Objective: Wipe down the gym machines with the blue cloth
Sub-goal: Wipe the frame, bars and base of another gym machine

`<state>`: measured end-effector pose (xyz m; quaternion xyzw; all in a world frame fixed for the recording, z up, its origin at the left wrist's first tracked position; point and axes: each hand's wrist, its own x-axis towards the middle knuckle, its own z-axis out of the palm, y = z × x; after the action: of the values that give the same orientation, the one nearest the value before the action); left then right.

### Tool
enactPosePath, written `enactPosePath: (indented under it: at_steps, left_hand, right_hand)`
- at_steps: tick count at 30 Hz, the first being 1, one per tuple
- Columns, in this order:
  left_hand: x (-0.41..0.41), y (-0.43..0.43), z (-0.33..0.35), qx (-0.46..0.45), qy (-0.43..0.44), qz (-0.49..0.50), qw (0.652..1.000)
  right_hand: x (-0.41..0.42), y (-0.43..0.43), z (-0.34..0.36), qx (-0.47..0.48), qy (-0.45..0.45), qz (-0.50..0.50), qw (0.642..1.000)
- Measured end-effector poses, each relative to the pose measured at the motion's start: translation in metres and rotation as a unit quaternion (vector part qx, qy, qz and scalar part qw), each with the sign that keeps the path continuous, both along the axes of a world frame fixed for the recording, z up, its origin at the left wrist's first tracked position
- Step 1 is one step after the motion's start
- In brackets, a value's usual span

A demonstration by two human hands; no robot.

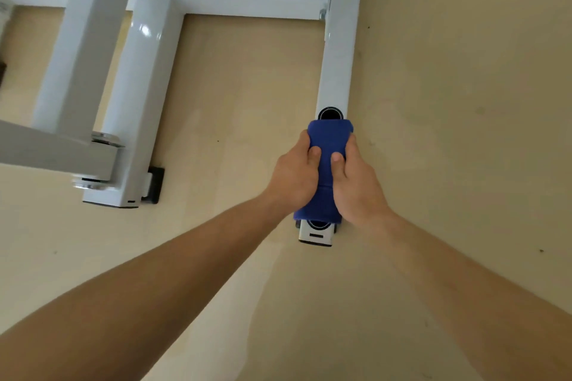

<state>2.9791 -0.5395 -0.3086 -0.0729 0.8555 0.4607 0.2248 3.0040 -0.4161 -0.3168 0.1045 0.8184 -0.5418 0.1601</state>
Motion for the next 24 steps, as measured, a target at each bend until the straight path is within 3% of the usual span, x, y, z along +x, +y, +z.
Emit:
enactPosePath:
  at_steps: [11,18,24]
  left_hand:
    - [-0.126,0.024,-0.003,-0.042,0.036,0.003,0.998]
    - [-0.213,0.048,0.004,-0.049,0.022,0.069,0.996]
    - [-0.234,0.058,0.002,-0.093,0.034,0.123,0.987]
  right_hand:
    - [-0.122,0.01,-0.003,0.045,0.011,-0.04,0.998]
    - [-0.219,0.024,0.005,0.149,-0.011,0.017,0.989]
    - [-0.248,0.03,0.011,0.143,-0.033,-0.015,0.989]
